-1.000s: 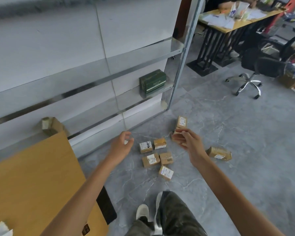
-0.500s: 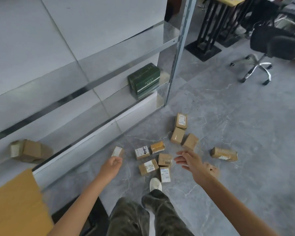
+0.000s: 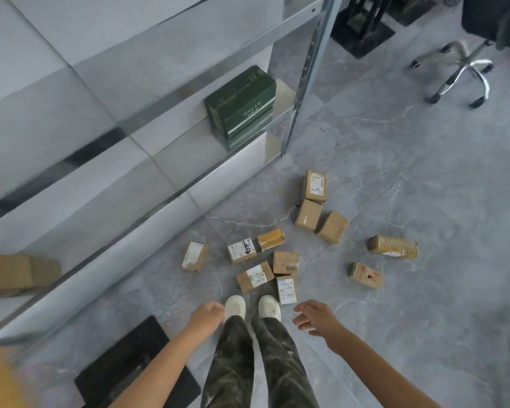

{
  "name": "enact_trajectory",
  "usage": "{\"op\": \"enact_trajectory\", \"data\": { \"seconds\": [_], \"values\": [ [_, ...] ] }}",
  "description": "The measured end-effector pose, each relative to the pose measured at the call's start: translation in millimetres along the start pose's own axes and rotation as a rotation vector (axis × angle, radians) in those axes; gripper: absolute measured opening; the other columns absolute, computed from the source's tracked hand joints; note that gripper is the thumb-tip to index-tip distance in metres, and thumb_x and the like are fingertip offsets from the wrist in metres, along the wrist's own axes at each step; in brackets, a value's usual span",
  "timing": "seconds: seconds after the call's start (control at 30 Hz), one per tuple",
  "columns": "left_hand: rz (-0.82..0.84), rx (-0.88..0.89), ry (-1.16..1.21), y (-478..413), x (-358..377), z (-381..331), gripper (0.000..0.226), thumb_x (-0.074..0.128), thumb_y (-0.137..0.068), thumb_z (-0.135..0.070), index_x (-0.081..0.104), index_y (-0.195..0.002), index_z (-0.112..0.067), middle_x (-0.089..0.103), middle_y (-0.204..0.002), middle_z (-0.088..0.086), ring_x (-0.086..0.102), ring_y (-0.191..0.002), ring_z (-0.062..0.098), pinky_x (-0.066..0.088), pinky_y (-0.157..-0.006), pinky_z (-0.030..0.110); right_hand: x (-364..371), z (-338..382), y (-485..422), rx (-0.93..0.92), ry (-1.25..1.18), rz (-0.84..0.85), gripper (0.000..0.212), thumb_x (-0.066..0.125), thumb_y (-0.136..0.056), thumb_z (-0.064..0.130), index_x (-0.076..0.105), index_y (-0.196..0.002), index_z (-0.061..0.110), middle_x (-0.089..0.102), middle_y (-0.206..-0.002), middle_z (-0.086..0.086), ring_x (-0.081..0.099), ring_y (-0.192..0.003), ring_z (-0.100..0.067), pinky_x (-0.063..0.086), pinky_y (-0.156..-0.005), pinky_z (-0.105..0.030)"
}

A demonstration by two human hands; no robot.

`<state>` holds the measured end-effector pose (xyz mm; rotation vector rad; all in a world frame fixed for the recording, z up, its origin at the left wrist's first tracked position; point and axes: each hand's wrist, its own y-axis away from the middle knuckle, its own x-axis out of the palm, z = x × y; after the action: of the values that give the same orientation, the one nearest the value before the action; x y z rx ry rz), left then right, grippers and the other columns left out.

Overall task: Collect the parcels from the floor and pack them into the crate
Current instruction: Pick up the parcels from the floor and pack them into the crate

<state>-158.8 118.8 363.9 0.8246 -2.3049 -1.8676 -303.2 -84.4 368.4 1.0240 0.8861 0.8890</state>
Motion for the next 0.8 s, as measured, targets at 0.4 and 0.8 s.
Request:
{"op": "enact_trajectory", "data": {
  "seconds": [0.4, 0.8],
  "values": [
    [0.083, -0.125, -0.095, -249, 74, 40, 0.035, 0.042, -0.096, -0.019, 0.053, -0.127, -0.007, 0.053, -0.132, 0.013, 0.049, -0.122, 0.028, 0.037, -0.100, 0.029, 36, -27, -251, -0.025, 0.266, -0.047, 0.030, 0.038, -0.097, 0.002, 0.061, -0.117, 0.002, 0.056, -0.127, -0.014, 0.056, -0.110, -0.028, 0.045, -0.079, -0.014],
    [0.063, -0.136, -0.024, -548, 171, 100, 0.043, 0.052, -0.087, -0.007, 0.048, -0.129, -0.010, 0.057, -0.126, 0.014, 0.054, -0.112, 0.030, 0.043, -0.100, 0.040, 102, -76, -549, -0.175, 0.620, 0.063, 0.036, 0.038, -0.091, -0.003, 0.051, -0.125, -0.002, 0.056, -0.123, -0.023, 0.055, -0.109, -0.036, 0.039, -0.073, -0.032]
  ]
}}
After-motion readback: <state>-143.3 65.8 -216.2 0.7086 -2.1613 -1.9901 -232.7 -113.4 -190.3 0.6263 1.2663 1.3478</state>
